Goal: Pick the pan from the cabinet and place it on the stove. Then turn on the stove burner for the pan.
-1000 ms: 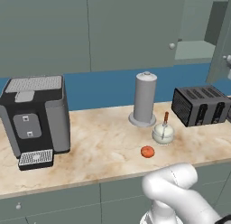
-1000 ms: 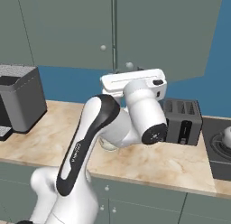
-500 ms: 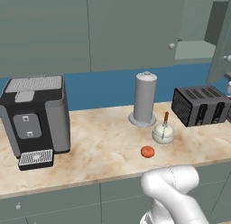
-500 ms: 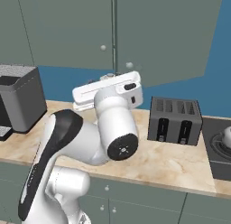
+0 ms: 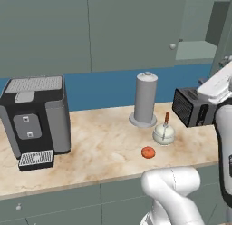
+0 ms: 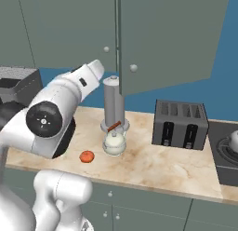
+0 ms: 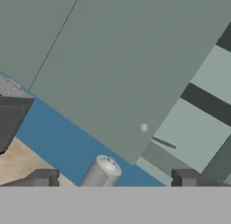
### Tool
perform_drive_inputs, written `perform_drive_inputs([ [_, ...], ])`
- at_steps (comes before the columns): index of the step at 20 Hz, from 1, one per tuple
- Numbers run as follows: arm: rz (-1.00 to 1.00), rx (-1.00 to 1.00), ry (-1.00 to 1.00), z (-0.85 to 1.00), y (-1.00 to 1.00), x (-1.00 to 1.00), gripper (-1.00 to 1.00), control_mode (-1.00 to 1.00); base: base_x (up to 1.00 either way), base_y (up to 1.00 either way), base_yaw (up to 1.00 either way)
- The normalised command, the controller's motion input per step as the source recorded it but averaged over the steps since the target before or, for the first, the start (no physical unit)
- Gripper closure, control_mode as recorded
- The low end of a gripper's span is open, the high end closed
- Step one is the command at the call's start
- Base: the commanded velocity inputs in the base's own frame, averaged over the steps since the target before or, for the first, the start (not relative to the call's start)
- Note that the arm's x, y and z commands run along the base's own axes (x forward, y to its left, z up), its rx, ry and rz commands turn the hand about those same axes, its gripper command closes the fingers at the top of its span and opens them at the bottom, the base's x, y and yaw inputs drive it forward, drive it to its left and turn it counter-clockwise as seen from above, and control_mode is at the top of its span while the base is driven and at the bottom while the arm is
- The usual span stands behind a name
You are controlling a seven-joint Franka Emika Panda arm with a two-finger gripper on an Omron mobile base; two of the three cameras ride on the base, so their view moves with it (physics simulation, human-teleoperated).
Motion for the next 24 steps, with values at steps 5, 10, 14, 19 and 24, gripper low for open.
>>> perform_drive_inputs([
  [5,-0.29,-0.34,0.20,-0.04,0.35,0.40,-1.00,-1.00,0.00,0.00,0.00],
  [10,-0.30,-0.29,0.22,-0.12,0.05,0.66,-1.00,-1.00,0.00,0.00,0.00],
  [14,-0.27,-0.25,0.23,-0.11,-0.02,0.72,-1.00,-1.00,0.00,0.00,0.00],
  [19,-0.19,-0.17,0.20,-0.03,-0.36,0.57,-1.00,-1.00,0.00,0.00,0.00],
  [24,-0.15,-0.11,0.17,-0.01,-0.50,0.47,-1.00,-1.00,0.00,0.00,0.00],
])
